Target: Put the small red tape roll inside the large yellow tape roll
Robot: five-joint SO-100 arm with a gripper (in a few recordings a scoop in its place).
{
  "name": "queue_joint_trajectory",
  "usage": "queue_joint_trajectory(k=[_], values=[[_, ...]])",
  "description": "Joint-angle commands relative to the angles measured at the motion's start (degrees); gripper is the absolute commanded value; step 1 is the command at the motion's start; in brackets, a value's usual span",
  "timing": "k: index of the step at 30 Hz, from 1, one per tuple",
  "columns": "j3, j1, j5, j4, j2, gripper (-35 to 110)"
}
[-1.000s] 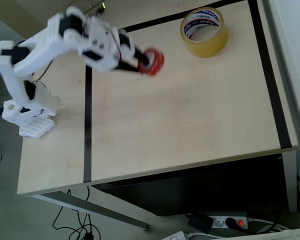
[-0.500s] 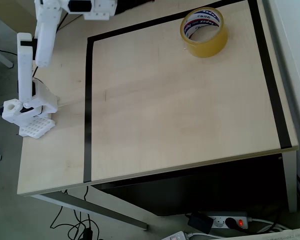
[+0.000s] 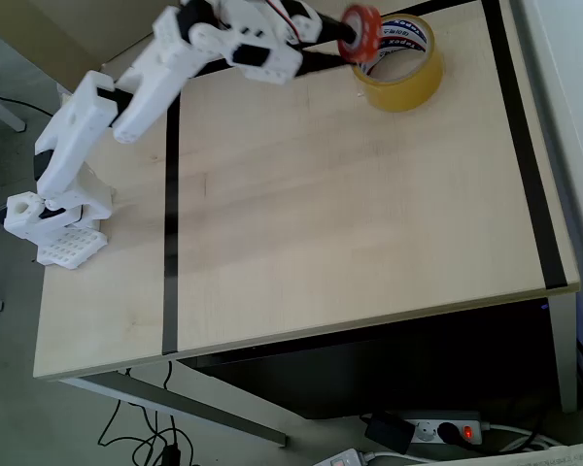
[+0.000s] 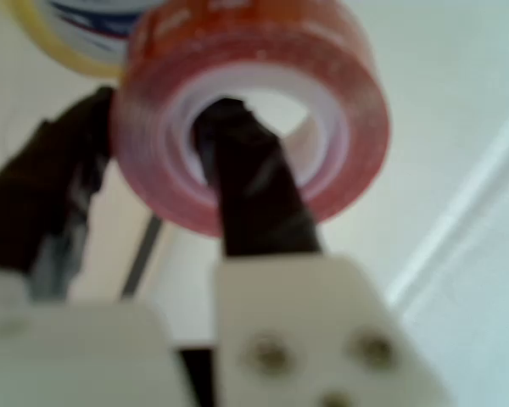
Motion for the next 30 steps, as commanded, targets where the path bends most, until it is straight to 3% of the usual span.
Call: queue_joint_trajectory(k=[1, 15, 21, 30], values=[[-6.59, -0.18, -0.79, -2.99, 2.29, 0], [-6.33, -2.20, -1.05, -4.75, -1.93, 0], [-6.33, -3.25, -1.05, -2.37, -2.46, 15], [-7.82, -2.64, -1.05, 1.93, -2.55, 18]])
